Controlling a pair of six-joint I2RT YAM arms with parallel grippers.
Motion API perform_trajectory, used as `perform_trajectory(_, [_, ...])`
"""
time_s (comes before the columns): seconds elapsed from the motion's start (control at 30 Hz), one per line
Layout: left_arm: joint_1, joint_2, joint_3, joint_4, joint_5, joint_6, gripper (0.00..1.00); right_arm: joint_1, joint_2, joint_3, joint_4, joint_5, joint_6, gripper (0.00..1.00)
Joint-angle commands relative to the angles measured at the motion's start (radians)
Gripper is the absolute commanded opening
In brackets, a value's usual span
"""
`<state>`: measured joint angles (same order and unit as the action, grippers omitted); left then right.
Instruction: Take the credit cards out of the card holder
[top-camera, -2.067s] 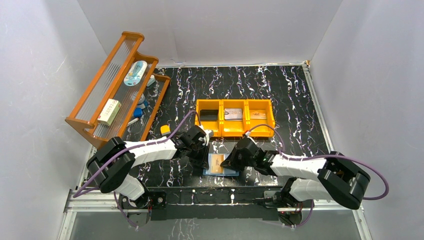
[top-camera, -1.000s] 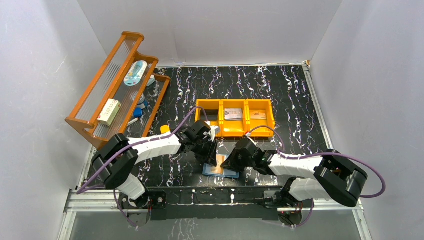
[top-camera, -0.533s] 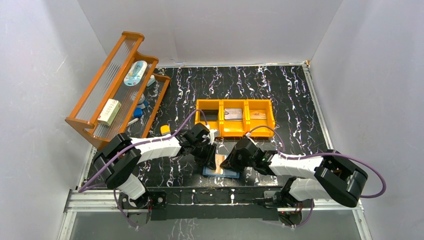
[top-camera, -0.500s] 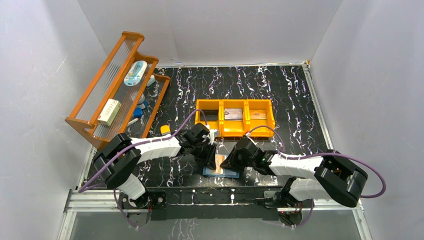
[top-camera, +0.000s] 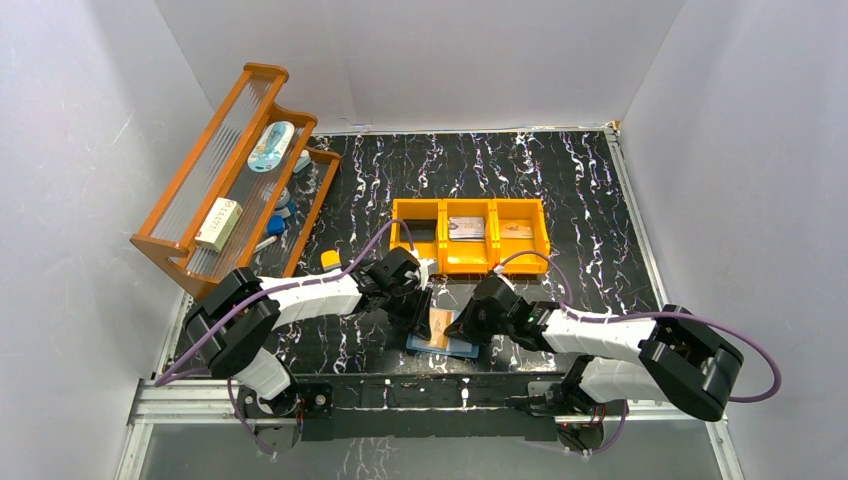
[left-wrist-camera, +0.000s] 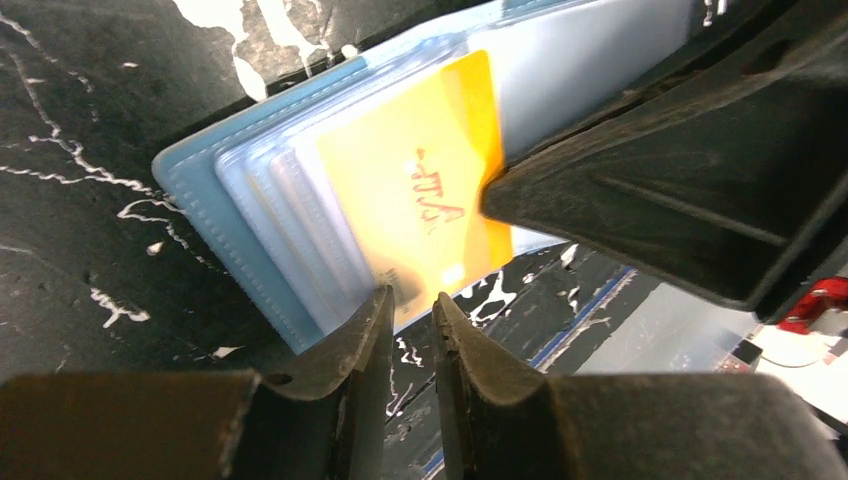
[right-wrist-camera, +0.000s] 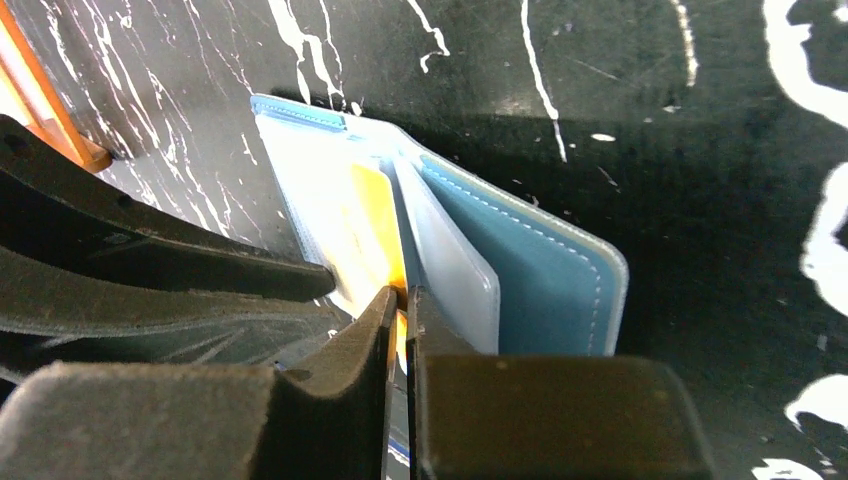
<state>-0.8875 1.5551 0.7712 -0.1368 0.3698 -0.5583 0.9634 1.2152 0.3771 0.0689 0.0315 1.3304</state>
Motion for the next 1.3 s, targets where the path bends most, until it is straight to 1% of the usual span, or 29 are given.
perform_trajectory(0.0, [-0.002,0.024,-0.026,-0.091,-0.082,0.028,0.21,-0.006,-0.046,0.001,-0.073,0.050,-0.015,0.10])
perform_trajectory(0.17, [-0.002,0.022,-0.029,-0.088,-0.084,0.024,0.20,-0.009,-0.055,0.004,-0.103,0.056,-0.013,0.12])
perform_trajectory(0.3, [-0.003,0.027,-0.030,-0.085,-0.071,0.025,0.20,-0.010,-0.048,-0.003,-0.060,0.036,-0.005,0.20])
perform_trajectory(0.4, [-0.002,0.030,-0.028,-0.083,-0.053,0.029,0.20,-0.012,-0.041,-0.019,0.002,0.015,0.018,0.30])
perform_trajectory(0.43, [-0.003,0.030,-0.029,-0.083,-0.050,0.029,0.20,-0.014,-0.040,-0.050,0.028,0.008,0.029,0.34])
perform_trajectory(0.53, [-0.003,0.027,-0.027,-0.083,-0.045,0.029,0.20,-0.018,-0.042,-0.093,0.088,-0.004,0.058,0.37])
perform_trajectory(0.63, [-0.003,0.026,-0.026,-0.083,-0.040,0.026,0.20,-0.021,-0.038,-0.107,0.100,0.000,0.068,0.36])
perform_trajectory(0.73, [-0.004,0.030,-0.025,-0.083,-0.033,0.025,0.20,-0.021,-0.026,-0.116,0.117,-0.007,0.069,0.32])
perform_trajectory(0.87, [-0.003,0.031,-0.024,-0.084,-0.027,0.025,0.19,-0.028,-0.019,-0.186,0.228,-0.035,0.115,0.23])
perform_trajectory(0.93, [-0.003,0.026,-0.024,-0.088,-0.034,0.021,0.19,-0.031,-0.031,-0.207,0.235,-0.027,0.133,0.18])
perform_trajectory(1.03, [-0.003,0.010,-0.028,-0.094,-0.051,0.013,0.19,-0.036,-0.070,-0.212,0.186,-0.003,0.130,0.12])
perform_trajectory(1.1, [-0.003,-0.005,-0.031,-0.099,-0.069,0.007,0.19,-0.043,-0.141,-0.216,0.115,0.031,0.123,0.10])
perform_trajectory(1.2, [-0.003,-0.004,-0.030,-0.097,-0.075,-0.002,0.19,-0.055,-0.290,-0.257,0.016,0.088,0.141,0.10])
perform_trajectory(1.23, [-0.003,-0.008,-0.026,-0.096,-0.074,0.000,0.19,-0.055,-0.323,-0.272,0.017,0.092,0.148,0.11])
perform_trajectory(1.27, [-0.004,-0.017,-0.012,-0.097,-0.069,0.000,0.22,-0.055,-0.331,-0.276,0.023,0.087,0.145,0.13])
